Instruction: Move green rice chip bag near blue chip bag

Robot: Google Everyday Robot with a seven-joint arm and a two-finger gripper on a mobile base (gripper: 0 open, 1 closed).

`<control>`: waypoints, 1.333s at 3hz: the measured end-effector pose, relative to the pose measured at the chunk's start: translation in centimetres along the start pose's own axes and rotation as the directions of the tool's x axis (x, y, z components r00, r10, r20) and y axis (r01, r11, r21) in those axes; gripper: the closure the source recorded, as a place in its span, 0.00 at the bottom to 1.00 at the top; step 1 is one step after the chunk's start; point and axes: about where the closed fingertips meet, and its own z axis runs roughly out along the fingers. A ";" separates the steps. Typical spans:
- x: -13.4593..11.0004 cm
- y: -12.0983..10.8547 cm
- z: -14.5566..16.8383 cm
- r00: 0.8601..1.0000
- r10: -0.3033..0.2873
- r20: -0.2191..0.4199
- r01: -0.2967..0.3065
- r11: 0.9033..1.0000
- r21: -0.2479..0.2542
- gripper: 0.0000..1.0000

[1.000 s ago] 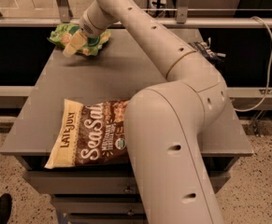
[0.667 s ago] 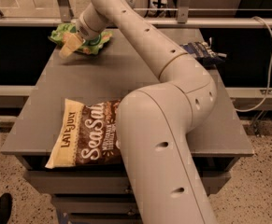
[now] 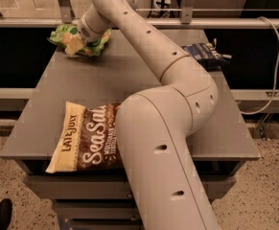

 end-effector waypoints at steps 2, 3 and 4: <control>-1.6 -1.3 -4.2 0.997 -0.060 0.042 0.058 0.997 0.048 0.85; -2.4 -2.3 -7.8 0.990 -0.128 0.058 0.121 0.987 0.101 1.00; -2.4 -3.9 -13.2 0.966 -0.251 0.057 0.237 0.953 0.189 1.00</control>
Offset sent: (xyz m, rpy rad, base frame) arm -0.0081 -0.0541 0.0915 0.0135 -0.1896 0.0142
